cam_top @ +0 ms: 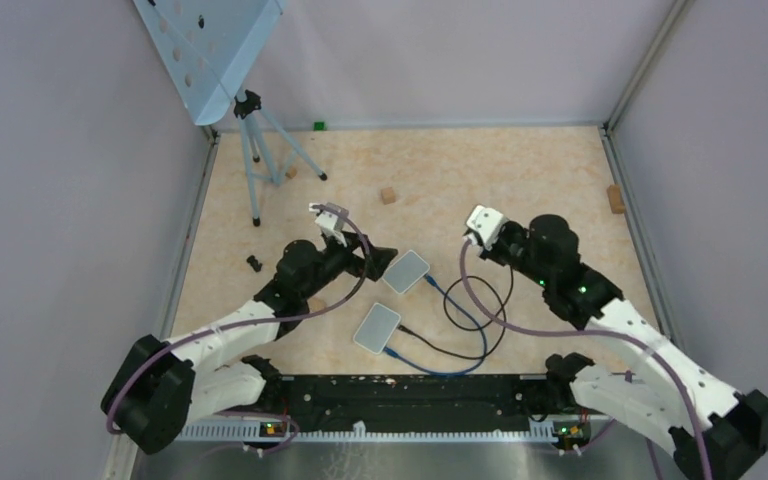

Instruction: Insert the plug into the switch port

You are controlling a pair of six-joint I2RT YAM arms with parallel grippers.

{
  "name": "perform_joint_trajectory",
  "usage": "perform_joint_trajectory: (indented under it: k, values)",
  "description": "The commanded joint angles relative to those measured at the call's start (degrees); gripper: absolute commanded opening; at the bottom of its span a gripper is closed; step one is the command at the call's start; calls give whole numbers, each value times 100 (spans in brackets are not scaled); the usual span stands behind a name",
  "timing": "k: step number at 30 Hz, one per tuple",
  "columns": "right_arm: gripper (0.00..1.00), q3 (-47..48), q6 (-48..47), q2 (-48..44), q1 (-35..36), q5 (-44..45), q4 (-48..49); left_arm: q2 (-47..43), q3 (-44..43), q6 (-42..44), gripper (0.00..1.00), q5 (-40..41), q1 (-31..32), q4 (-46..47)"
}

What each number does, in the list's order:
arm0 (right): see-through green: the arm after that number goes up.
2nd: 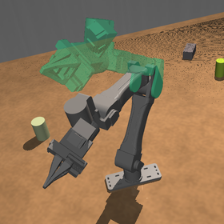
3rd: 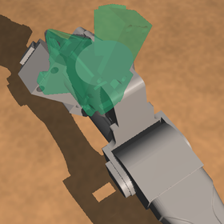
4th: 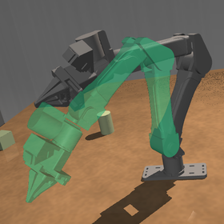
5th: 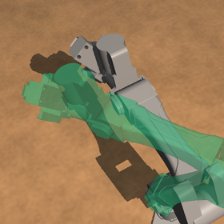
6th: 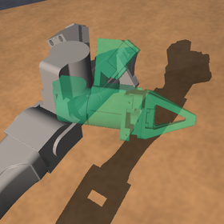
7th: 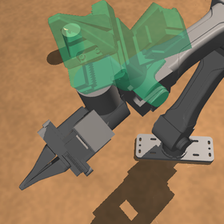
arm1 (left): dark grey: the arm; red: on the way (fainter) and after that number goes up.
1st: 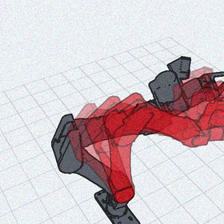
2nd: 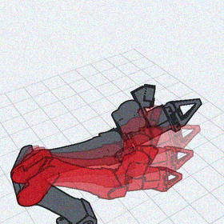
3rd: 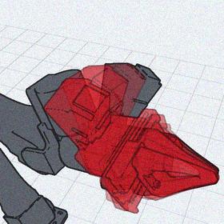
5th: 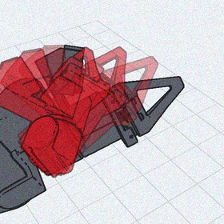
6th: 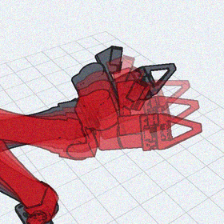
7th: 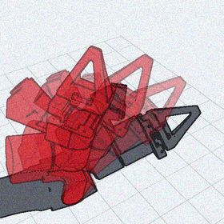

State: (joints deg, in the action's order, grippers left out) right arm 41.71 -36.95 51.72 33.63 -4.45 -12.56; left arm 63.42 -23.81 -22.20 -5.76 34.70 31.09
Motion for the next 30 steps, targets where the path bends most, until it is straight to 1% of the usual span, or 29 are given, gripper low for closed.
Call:
perform_joint_trajectory:
  k: [1, 5, 7, 8, 9, 12, 14, 17, 23, 26, 28, 30]
  values:
    - [0, -476, 1030, -936, 21, -580, 1389, -411, 60, 49, 99, -1963, 111, 1462]
    - [0, -1225, 1817, -1591, 25, -1621, 2770, -593, 329, 819, 99, -2782, 366, 2691]
    - [0, -1480, 2181, -1661, 34, -2069, 3409, -587, 529, 1369, 99, -2872, 605, 3428]
    - [0, -1528, 2335, -1639, 50, -2219, 3621, -559, 568, 1607, 98, -2873, 734, 3645]
    - [0, -1554, 2411, -1594, 84, -2327, 3765, -505, 540, 1812, 96, -2908, 826, 3731]
    - [0, -1609, 2392, -1481, 271, -2465, 4062, -253, 292, 2050, 85, -3259, 1004, 3761]
    - [0, -1662, 2257, -1450, 451, -2663, 4131, -108, 238, 2073, 78, -3296, 1115, 3905]
    - [0, -1665, 2075, -1401, 662, -3252, 4104, -12, 272, 2136, 74, -3356, 1183, 4087]
    - [0, -1678, 2180, -1255, 892, -3860, 4180, -269, 218, 2407, 61, -3301, 1180, 3667]
    - [0, -1674, 2220, -1187, 928, -4028, 4191, -380, 231, 2443, 57, -3340, 1180, 3606]
    - [0, -1664, 2218, -1166, 948, -4061, 4113, -459, 266, 2460, 52, -3446, 1181, 3614]
    - [0, -1658, 2221, -1154, 950, -4060, 4066, -517, 280, 2483, 50, -3638, 1185, 3589]
